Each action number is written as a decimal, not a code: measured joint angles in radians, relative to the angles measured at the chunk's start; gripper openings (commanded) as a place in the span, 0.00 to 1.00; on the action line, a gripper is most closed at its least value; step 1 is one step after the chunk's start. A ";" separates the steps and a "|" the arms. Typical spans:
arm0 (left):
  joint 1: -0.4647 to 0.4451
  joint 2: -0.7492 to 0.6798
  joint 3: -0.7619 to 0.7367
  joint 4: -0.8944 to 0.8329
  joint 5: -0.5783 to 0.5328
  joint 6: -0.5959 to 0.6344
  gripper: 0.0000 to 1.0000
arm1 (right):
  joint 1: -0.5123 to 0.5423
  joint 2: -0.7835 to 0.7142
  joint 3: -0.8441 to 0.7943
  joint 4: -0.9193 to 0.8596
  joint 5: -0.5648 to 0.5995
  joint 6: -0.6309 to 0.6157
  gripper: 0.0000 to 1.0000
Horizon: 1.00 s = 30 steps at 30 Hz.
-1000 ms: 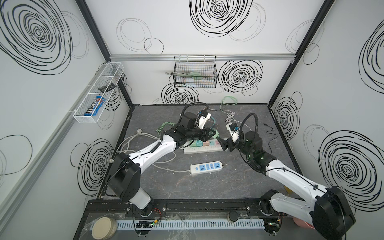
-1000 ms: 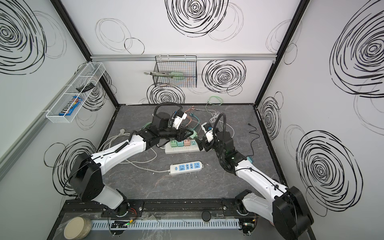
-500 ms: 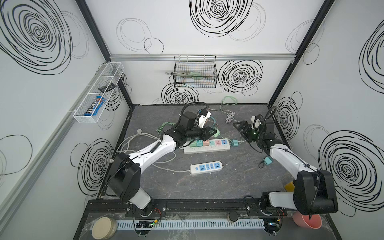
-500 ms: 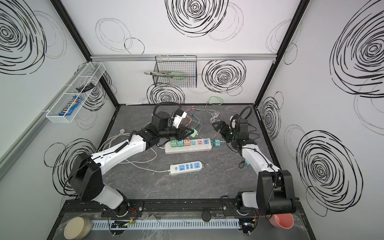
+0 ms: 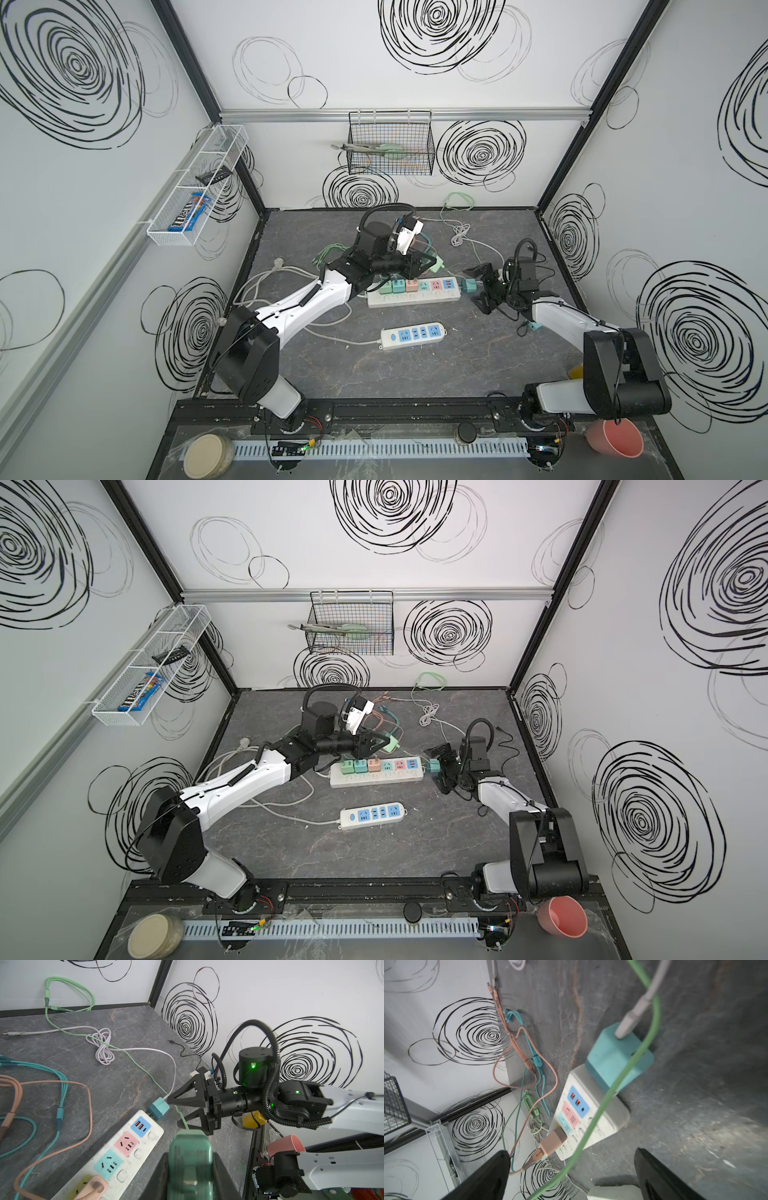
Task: Insert the plug
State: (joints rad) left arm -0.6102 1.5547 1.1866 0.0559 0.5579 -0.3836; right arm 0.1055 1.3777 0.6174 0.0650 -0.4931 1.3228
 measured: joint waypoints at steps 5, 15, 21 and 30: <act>0.003 -0.030 -0.029 0.048 0.065 -0.006 0.00 | -0.008 0.002 -0.069 0.121 -0.020 0.055 0.83; -0.005 -0.129 -0.070 0.164 0.230 -0.012 0.00 | -0.069 0.042 -0.021 0.274 0.021 0.061 0.23; -0.045 -0.089 0.000 0.112 0.185 0.026 0.00 | -0.186 0.004 0.045 0.282 0.119 -0.015 0.02; -0.156 0.080 0.263 0.023 0.040 0.088 0.00 | -0.322 0.000 0.343 0.204 0.235 -0.263 0.00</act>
State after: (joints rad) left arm -0.7658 1.6344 1.4498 0.0784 0.5983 -0.2958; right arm -0.2161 1.3773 0.9607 0.2691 -0.2577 1.0599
